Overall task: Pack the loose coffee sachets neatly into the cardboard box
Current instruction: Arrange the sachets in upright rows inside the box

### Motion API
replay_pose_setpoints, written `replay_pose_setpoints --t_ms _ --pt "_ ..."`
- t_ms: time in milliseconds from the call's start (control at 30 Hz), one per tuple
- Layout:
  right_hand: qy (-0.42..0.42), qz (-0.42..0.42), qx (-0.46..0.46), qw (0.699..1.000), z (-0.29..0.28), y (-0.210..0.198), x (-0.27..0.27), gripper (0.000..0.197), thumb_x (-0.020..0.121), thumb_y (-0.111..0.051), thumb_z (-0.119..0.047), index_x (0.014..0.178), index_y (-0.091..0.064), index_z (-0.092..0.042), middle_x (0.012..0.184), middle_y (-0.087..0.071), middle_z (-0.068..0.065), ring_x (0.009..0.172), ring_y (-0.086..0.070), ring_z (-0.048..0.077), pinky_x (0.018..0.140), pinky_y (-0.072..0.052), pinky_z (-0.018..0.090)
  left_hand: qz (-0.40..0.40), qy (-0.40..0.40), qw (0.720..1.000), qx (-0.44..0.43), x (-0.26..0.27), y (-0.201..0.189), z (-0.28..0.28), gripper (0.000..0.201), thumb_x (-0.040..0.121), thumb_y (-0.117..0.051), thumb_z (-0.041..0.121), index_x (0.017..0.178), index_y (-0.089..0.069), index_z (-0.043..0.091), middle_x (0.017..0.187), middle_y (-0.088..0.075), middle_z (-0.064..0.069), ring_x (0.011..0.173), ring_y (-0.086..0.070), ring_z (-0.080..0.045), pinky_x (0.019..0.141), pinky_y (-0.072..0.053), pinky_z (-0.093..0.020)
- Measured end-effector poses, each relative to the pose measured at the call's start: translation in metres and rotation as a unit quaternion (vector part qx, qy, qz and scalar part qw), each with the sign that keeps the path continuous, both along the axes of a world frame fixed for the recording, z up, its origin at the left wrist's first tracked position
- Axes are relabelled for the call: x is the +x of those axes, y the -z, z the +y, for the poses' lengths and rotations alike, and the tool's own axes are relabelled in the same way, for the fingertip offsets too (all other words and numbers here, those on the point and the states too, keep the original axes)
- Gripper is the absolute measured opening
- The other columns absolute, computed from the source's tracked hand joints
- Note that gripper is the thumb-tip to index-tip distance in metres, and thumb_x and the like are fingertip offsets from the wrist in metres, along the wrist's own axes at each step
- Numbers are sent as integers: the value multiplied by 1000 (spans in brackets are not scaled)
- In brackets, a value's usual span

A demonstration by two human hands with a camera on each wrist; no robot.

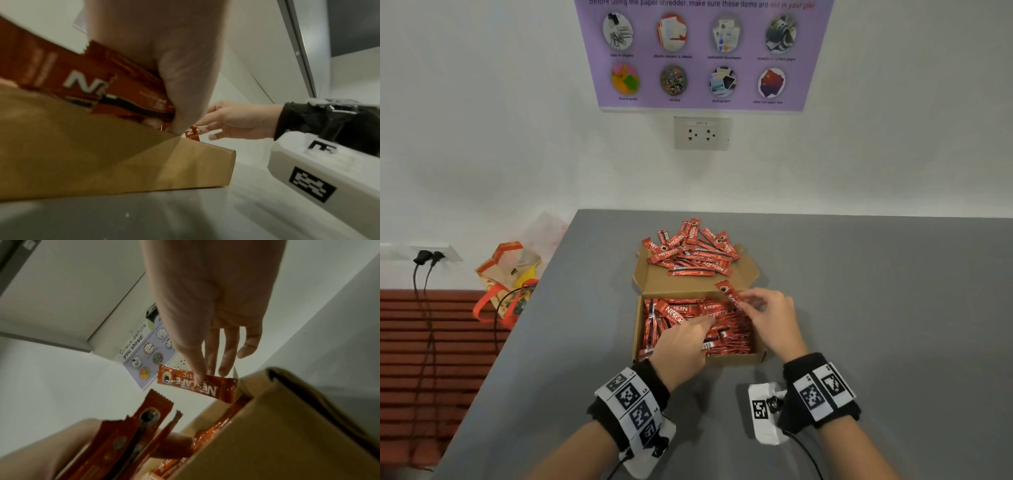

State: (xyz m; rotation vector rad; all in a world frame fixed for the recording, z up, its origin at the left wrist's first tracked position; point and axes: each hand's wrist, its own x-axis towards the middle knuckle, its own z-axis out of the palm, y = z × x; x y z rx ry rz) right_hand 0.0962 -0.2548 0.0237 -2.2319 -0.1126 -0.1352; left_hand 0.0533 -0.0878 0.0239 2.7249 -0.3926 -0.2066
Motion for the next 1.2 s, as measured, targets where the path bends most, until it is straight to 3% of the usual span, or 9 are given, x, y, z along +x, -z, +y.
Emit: replay_pose_setpoints --t_ms 200,300,400,600,700,800,933,1067,1200 --pt "-56 -6 -107 993 1 2 5 16 87 -65 -19 100 -73 -17 94 -67 -6 79 -53 2 75 -40 14 -3 15 1000 12 1 -2 1 49 93 -47 14 141 -36 18 145 -42 1 127 -47 -17 105 -39 -30" --pt "-79 -4 -143 986 3 4 7 16 87 -64 -20 101 -73 -20 101 -68 -4 88 -59 8 86 -49 26 -5 14 1000 0 1 1 1 48 93 -47 13 140 -38 19 141 -46 1 123 -50 -17 102 -43 -30" --pt "-106 7 -205 973 6 7 9 19 88 -62 -19 105 -71 -22 108 -67 -2 101 -60 15 92 -47 34 -14 1 1000 -7 0 5 1 45 94 -48 18 138 -40 21 138 -50 3 121 -52 -15 100 -43 -28" --pt "-123 2 -249 961 6 5 12 23 91 -57 -19 109 -70 -23 111 -66 -1 105 -57 17 94 -45 35 -18 -3 1000 13 0 3 0 46 96 -46 20 141 -36 18 142 -45 1 125 -48 -16 104 -39 -29" --pt "-105 -9 -203 974 7 3 14 20 90 -60 -19 107 -71 -19 104 -68 1 95 -59 14 90 -48 31 -15 -2 1000 17 1 3 0 46 95 -45 17 140 -37 18 142 -45 1 124 -49 -17 103 -41 -31" --pt "-66 -22 -108 992 7 -3 19 20 86 -65 -17 104 -72 -14 99 -70 1 82 -55 5 80 -45 18 -10 -4 1000 20 1 5 0 47 95 -45 18 141 -35 18 144 -43 1 126 -47 -17 104 -40 -32" --pt "-87 -35 -89 992 12 -4 21 19 84 -68 -16 102 -73 -17 99 -71 -1 82 -56 3 80 -45 16 -11 -2 1000 18 2 7 1 47 95 -46 17 141 -36 18 143 -45 2 124 -50 -18 103 -42 -33" --pt "-135 0 -245 960 12 2 25 17 88 -62 -21 101 -73 -24 105 -69 -5 99 -60 14 96 -44 37 -14 5 1000 27 2 6 0 44 95 -45 16 138 -40 19 139 -48 2 119 -53 -19 98 -45 -34" --pt "-143 11 -320 937 11 3 26 23 93 -54 -18 107 -70 -25 114 -66 -6 109 -56 17 99 -37 39 -14 6 999 35 3 6 -1 43 95 -44 16 138 -40 18 140 -47 2 118 -54 -19 96 -46 -34"
